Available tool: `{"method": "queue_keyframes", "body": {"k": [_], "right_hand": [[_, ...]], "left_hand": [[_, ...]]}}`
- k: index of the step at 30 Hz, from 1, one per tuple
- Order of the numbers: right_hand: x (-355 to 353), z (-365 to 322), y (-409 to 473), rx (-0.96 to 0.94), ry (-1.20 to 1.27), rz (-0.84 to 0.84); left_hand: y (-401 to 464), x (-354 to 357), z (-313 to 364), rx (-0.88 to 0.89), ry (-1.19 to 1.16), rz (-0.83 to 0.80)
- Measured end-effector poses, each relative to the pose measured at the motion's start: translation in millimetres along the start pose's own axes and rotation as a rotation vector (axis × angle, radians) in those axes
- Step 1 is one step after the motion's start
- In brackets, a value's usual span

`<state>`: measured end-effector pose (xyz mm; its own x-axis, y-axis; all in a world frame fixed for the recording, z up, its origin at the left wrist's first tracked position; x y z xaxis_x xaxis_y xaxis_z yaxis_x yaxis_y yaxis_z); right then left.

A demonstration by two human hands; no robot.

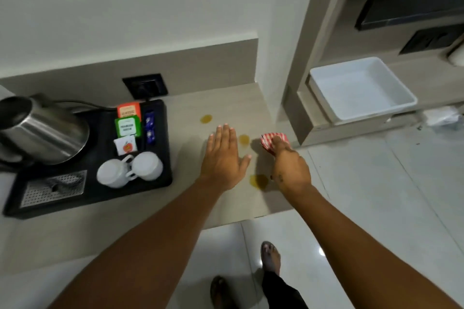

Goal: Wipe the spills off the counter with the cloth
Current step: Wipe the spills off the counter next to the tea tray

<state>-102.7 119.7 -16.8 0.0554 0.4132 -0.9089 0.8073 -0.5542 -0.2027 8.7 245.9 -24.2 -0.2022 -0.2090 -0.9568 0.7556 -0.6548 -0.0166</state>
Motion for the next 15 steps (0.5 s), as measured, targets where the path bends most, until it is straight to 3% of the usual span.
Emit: {"method": "queue_keyframes", "body": {"k": [5, 9, 15], "right_hand": [[60.5, -0.3, -54.4, 0.125, 0.281, 0.050], [86.3, 2.1, -67.8, 0.054, -0.031, -0.076], [96.8, 2.8, -65.0, -0.175, -0.011, 0.032]], "left_hand": [[-73.5, 17.7, -97.6, -0.087, 0.107, -0.077], [-101.9, 41.2, -129.8, -0.099, 0.161, -0.156], [-101.3, 51.5, -138.0, -0.081, 0.142, -0.133]]}}
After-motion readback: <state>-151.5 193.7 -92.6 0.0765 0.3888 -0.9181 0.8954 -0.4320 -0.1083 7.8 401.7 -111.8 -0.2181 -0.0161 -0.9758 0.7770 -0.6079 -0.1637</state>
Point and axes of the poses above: each hand's wrist, its own y-axis towards the middle knuckle, its own x-axis out of the palm, z = x × y, the point moved 9 cm from there along y, towards the middle knuckle, and after that the axes turned 9 degrees about -x, right-handed, at the moved point
